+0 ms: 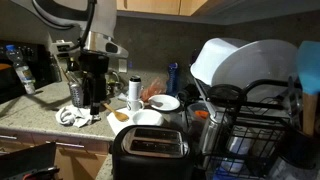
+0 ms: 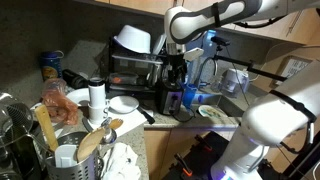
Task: Pick up the light blue whisk, stir in the white bowl and put the whisk back in the utensil rack.
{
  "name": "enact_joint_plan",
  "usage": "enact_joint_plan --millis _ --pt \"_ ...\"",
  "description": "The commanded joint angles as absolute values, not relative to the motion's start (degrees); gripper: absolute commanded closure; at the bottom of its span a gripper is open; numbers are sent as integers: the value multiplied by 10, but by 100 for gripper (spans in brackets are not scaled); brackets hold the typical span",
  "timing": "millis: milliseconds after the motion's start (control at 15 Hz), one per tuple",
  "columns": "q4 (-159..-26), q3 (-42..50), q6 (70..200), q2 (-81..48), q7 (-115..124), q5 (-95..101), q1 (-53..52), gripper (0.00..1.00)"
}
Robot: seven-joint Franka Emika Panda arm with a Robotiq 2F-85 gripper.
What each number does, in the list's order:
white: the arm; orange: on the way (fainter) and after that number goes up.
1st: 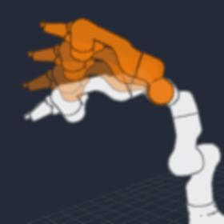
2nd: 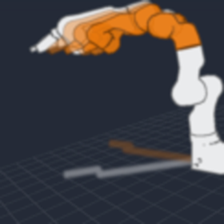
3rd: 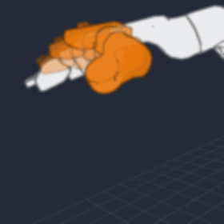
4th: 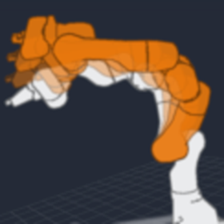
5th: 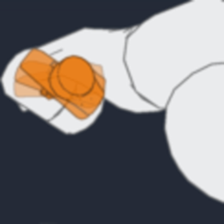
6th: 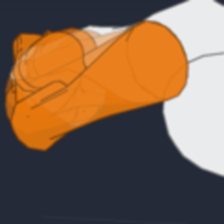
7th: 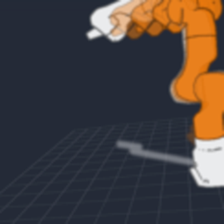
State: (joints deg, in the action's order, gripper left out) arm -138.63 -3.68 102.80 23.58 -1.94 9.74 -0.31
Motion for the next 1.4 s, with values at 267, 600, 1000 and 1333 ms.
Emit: enact_joint_plan --millis 267,600,1000,1333 --pt "-1386 -32 1030 234 -16 95 -13 0" --pt "-1383 -44 1039 216 -27 60 -48 0" --pt "-1379 -64 1065 196 -58 -4 -101 0" --pt "-1367 -80 1084 172 -102 -80 -141 0"
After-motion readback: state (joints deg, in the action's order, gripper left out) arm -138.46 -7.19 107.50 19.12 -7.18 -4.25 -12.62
